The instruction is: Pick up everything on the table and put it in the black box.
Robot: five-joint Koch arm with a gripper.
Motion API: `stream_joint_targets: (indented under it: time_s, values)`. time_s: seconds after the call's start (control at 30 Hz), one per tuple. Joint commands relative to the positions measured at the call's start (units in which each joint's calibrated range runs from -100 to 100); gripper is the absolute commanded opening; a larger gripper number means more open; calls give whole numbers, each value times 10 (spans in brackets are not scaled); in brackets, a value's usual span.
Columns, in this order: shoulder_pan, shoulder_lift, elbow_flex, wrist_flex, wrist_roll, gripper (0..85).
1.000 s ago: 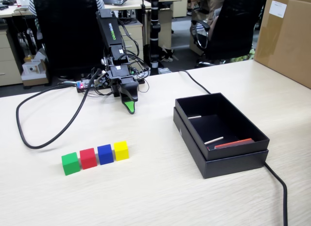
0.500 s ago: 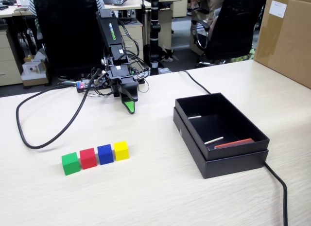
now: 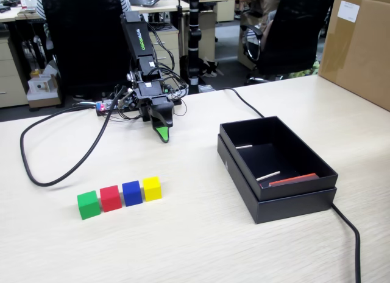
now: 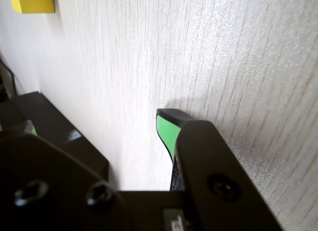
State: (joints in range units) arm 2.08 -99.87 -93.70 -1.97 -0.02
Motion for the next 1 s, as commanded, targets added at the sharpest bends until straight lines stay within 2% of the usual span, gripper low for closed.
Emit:
stream_joint_targets:
  time_s: [0.0,0.97]
  values:
    - [0,-1,-21,-12,0,485]
    - [2,-1,-16,-12,-1,487]
